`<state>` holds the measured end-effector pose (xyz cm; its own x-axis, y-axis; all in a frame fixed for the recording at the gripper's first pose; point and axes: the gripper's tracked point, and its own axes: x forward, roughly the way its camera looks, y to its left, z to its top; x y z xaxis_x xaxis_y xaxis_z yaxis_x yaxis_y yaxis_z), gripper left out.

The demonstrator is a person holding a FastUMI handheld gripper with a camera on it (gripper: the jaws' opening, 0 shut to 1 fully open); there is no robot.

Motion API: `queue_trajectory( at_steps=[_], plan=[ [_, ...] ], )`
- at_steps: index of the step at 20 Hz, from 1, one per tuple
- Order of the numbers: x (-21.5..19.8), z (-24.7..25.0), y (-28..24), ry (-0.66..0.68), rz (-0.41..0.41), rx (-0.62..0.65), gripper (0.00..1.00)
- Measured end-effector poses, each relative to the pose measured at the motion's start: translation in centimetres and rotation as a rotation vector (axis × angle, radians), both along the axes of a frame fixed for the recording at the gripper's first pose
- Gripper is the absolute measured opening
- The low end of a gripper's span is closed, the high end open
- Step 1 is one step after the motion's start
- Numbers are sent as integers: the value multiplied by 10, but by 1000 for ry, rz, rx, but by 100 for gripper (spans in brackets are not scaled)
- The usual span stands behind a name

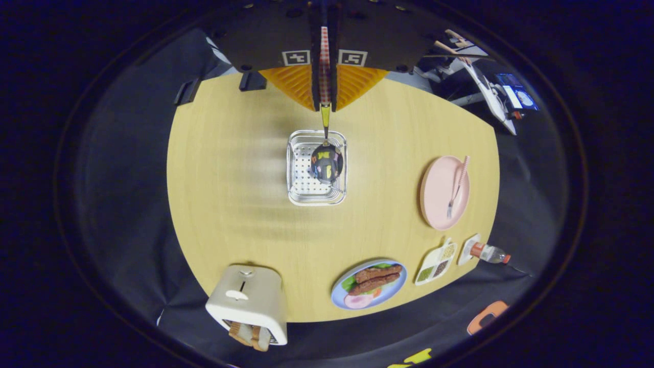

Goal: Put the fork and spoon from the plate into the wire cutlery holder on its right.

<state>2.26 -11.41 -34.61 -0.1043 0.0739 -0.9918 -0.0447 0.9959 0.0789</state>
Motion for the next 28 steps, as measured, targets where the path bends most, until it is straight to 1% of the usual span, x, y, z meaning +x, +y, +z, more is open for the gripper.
queue_trajectory(
  at_steps=[2,6,8,12,13,16,18,20,23,26,27,28],
  plan=[
    [6,-5,-1,23,-12,-22,5],
    [14,-15,2,81,-5,-44,5],
    [18,-21,3,121,-25,-56,5],
    [23,-29,3,144,-36,-78,5],
    [24,-30,3,149,-40,-83,8],
    [24,-33,3,167,-56,-90,8],
    [27,-35,5,155,-86,-85,8],
    [30,-35,6,136,-98,-79,13],
    [33,-35,8,99,-123,-73,10],
    [35,-31,17,65,-135,-54,12],
    [35,-29,20,48,-133,-53,19],
    [39,-27,24,19,-124,-55,23]
  ],
)
